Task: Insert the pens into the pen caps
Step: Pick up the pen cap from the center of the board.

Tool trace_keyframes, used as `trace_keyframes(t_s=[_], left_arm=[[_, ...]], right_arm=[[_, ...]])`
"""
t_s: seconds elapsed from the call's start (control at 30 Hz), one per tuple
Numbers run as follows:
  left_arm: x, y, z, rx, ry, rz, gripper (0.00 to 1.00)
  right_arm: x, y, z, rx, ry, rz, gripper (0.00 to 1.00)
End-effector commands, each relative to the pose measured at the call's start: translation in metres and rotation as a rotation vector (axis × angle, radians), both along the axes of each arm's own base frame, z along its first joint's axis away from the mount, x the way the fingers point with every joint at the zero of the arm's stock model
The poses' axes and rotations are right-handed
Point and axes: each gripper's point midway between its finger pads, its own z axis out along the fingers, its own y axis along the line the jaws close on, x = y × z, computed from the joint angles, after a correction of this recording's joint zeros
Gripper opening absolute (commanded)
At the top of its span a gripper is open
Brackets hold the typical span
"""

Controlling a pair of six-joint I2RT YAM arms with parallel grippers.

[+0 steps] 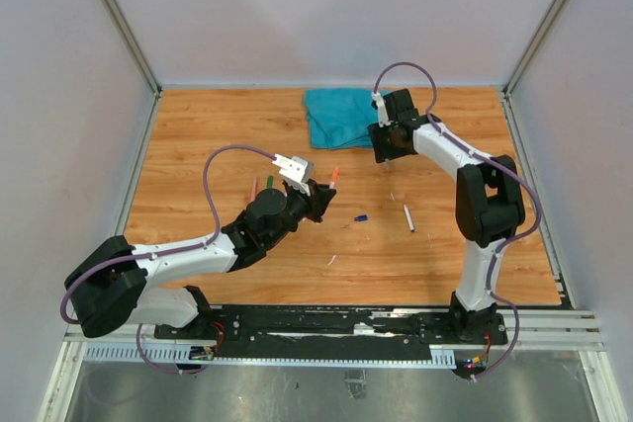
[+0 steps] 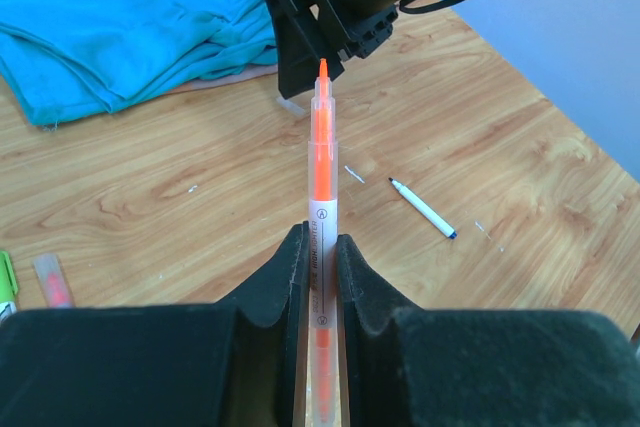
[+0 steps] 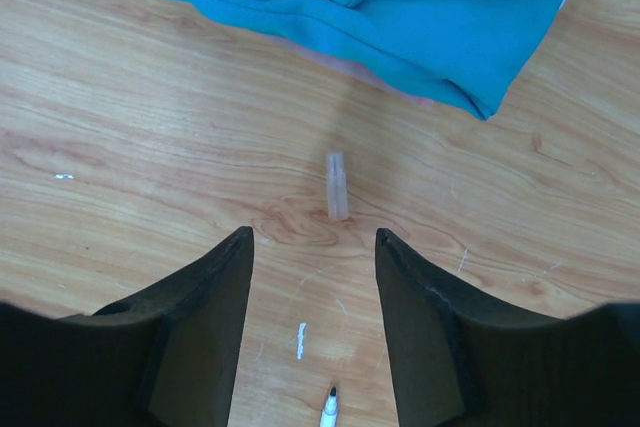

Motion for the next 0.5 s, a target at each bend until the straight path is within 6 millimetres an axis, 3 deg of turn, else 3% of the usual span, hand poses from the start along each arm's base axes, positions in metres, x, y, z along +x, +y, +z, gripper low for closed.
trace_keyframes(t_s=[0.0,0.1,0.47], left_arm=[[0.003,0.003,0.008,-0.013,-0.027,0.011,0.0],[0.002,0.002,0.008,-0.014,-0.027,0.008,0.0],[0.002,0.002,0.007,-0.012,-0.026,0.004,0.01]], right_arm=[[0.006,-0.005,-0.003,0.063,0.054,0.031,0.51],[0.008,-0.005,-0.019,0.074,0.104,0.032,0.45],[0.012,-0.013,-0.043,0.014,0.178,0.019,0.4]])
